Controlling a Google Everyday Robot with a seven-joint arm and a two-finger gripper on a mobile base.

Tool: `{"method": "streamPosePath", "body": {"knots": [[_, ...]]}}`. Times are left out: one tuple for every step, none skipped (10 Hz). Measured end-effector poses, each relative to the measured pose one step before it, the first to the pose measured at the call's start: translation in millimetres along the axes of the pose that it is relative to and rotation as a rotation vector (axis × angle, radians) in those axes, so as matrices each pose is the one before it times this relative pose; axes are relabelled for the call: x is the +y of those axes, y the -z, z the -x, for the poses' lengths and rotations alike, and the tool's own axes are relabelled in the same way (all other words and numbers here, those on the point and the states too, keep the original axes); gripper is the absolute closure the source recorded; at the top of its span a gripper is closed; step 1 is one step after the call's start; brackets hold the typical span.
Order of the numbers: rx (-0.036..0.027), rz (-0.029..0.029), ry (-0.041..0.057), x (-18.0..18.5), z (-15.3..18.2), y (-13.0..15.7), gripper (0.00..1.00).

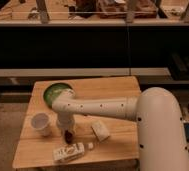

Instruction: Place the pepper in the ceramic bowl

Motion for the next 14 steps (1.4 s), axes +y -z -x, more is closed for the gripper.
{"method": "streamPosePath", "body": {"knots": [[0.00032, -0.00091, -0.00058, -0.37, -0.26, 0.51, 0.87], [0.00231, -0.00018, -0.00083, -0.68, -1.28, 2.40, 0.87], [0.00973, 0.00070, -0.00288, -2.96, -5.58, 11.35, 0.87], [0.00663, 0.00269, -0.00386, -1.01, -5.98, 11.76, 0.87], [0.01137, 0.00492, -0.01055, -0.13, -8.71, 20.50, 0.87], [0.01177, 0.00095, -0.01121, -1.58, -8.37, 22.64, 0.87], [0.01586, -0.00258, -0.02225, -0.06, -10.55, 27.47, 0.87], [0.01372, -0.00117, -0.02797, 5.28, -9.02, 19.44, 0.87], [0.01005, 0.00044, -0.02008, 4.89, -5.12, 10.48, 0.87], [0.01621, 0.00242, -0.03768, 8.40, -7.97, 10.65, 0.87], [0.01876, 0.00301, -0.03163, 7.04, -10.60, 4.19, 0.87], [0.01271, -0.00972, -0.02460, 6.28, -10.44, 0.91, 0.87], [0.03144, -0.00859, -0.02382, 9.74, -25.00, 4.23, 0.87], [0.01968, -0.01044, -0.01346, -1.28, -16.62, 3.27, 0.87]]}}
